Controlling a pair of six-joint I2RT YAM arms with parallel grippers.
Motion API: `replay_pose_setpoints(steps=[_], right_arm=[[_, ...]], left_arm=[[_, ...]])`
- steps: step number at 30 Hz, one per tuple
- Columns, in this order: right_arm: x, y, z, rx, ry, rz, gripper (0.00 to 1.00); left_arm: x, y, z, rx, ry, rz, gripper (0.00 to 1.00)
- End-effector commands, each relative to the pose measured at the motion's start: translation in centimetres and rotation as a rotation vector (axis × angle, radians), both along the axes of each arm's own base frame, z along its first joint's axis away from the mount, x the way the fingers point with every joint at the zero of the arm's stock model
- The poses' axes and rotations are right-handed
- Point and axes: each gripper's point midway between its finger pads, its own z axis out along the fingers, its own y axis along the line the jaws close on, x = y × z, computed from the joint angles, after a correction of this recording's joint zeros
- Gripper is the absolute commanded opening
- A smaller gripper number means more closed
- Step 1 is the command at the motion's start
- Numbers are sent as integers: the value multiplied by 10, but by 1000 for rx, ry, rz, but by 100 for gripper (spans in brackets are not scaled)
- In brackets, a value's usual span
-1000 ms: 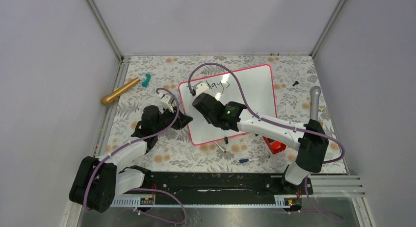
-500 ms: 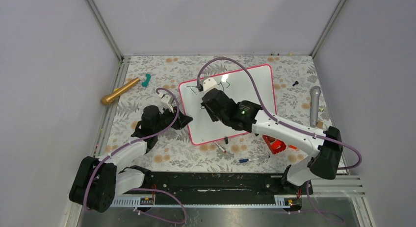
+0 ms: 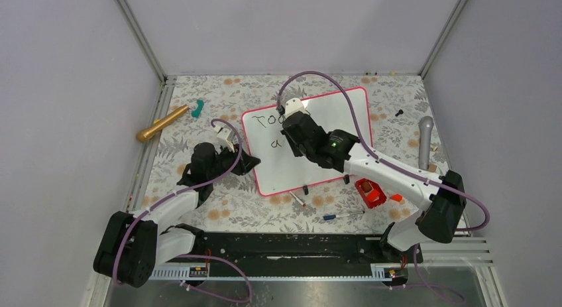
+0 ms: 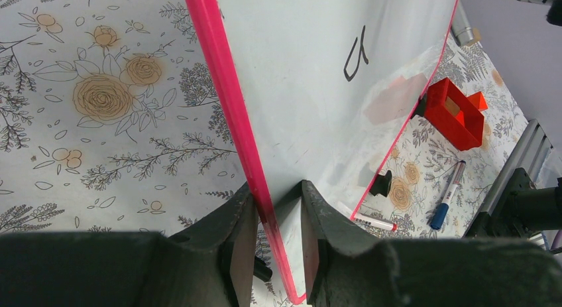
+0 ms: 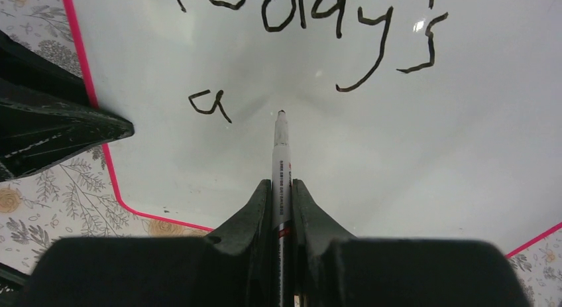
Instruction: Write a sentence on the whiteboard
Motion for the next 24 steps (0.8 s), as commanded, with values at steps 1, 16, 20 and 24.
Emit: replay_pose_setpoints(steps=[1,16,20,24], right_arm=[[2,-12,-3,-19,5,-25,0],[6,-16,-11,-37,15,-38,0],[8,-13,-10,-35,13,-37,0],[10,-11,-11,-40,14,-37,0]], left_arm=[[13,6,9,43,-76,37,13],[13,6,9,43,-78,37,13],[13,6,10,42,-78,37,13],[13,7,9,43,-77,37,13]])
